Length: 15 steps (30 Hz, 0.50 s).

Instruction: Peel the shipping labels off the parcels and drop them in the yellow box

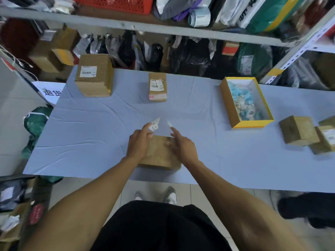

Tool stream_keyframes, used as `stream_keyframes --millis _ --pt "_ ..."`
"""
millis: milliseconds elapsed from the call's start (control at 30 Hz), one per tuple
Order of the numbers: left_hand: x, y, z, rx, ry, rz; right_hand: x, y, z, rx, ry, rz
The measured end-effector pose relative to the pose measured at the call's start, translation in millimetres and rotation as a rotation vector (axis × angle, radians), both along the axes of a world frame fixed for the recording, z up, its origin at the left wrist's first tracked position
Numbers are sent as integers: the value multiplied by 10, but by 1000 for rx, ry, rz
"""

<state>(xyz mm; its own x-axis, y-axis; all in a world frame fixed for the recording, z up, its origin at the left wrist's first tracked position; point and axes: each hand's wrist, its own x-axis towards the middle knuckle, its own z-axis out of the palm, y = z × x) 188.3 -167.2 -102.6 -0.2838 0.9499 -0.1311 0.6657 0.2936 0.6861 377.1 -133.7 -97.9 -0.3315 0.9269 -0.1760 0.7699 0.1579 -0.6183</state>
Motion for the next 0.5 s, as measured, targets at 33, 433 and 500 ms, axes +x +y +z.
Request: stream_keyframes --millis 33,433,500 --pt "17 -15 27 24 30 -57 35 11 3 -18 75 -66" --pt "224 68 251 -195 370 -552 347 -93 -88 -220 222 -32" --pt "251 117 264 -232 330 -513 322 -19 -86 -126 166 -58"
